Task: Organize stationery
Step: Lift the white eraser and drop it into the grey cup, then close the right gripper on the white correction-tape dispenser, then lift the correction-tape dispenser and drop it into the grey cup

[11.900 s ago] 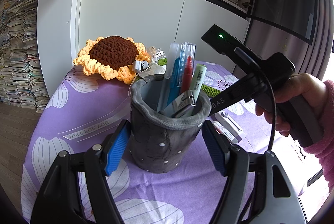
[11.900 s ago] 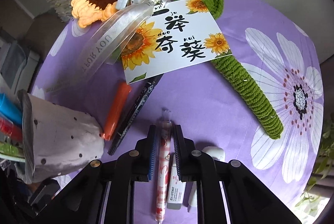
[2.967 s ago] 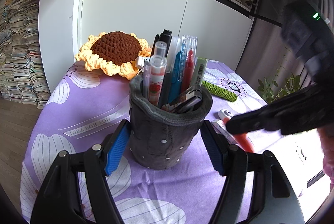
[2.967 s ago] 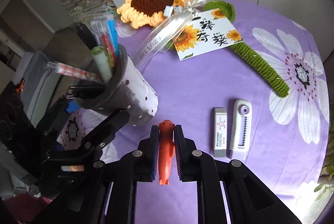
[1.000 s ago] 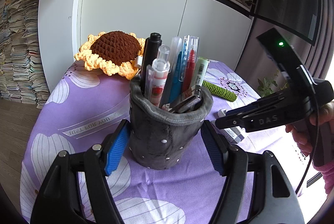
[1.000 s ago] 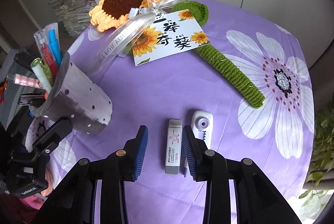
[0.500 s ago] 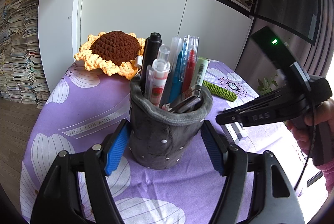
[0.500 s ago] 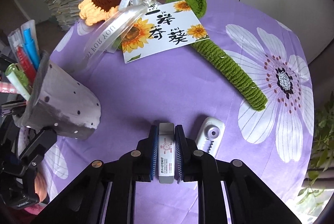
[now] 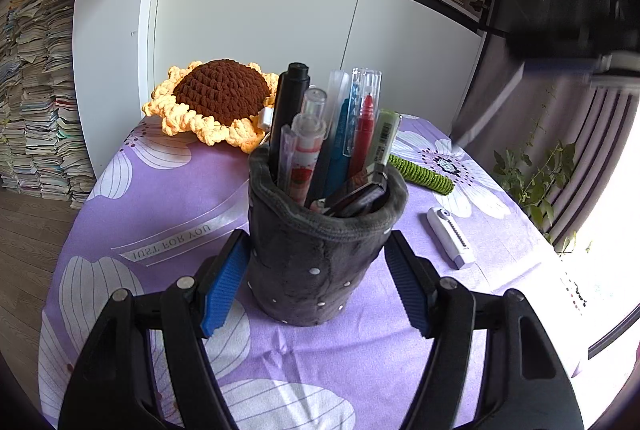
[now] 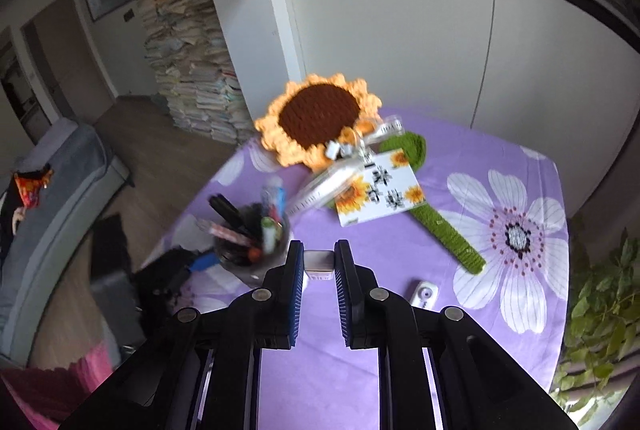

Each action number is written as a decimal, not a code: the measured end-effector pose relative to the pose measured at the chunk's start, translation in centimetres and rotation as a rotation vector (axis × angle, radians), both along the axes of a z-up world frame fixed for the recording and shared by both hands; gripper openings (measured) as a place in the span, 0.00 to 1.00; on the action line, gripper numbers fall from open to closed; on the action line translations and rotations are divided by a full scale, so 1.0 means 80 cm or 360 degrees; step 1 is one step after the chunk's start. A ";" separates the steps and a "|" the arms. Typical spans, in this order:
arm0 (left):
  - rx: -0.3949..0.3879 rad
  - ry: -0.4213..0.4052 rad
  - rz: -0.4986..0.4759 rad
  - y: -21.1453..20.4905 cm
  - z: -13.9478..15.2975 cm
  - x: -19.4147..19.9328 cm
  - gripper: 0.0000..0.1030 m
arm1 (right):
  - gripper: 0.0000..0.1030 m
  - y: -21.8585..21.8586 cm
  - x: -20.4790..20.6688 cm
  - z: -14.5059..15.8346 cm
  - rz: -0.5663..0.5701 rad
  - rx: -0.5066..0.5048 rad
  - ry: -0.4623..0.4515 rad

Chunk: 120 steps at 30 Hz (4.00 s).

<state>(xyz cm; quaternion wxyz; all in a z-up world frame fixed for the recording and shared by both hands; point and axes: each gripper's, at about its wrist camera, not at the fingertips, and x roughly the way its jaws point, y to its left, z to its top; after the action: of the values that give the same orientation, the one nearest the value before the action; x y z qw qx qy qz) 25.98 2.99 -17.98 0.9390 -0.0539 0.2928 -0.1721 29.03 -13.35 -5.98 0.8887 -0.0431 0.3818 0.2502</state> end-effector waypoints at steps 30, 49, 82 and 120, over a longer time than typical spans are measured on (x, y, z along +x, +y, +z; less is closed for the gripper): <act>-0.0004 0.0006 -0.0003 0.000 -0.001 0.002 0.68 | 0.16 0.077 0.053 -0.027 0.0244 0.0091 0.0110; -0.0008 0.0009 -0.0004 0.002 -0.002 0.002 0.68 | 0.50 -0.090 0.102 -0.142 -0.0465 -0.0099 0.0557; -0.0006 0.0009 -0.0004 0.001 -0.002 0.002 0.68 | 0.26 -0.050 0.075 -0.119 -0.0297 -0.0166 0.0429; -0.0001 0.0009 -0.0003 0.001 -0.002 0.002 0.68 | 0.26 0.087 0.023 -0.038 0.0173 -0.0049 -0.0045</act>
<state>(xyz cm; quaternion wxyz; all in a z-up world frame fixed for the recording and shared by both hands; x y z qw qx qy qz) 26.16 3.09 -18.16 0.9380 -0.0543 0.2955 -0.1731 30.83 -6.39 -9.04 0.8784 -0.0810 0.3700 0.2915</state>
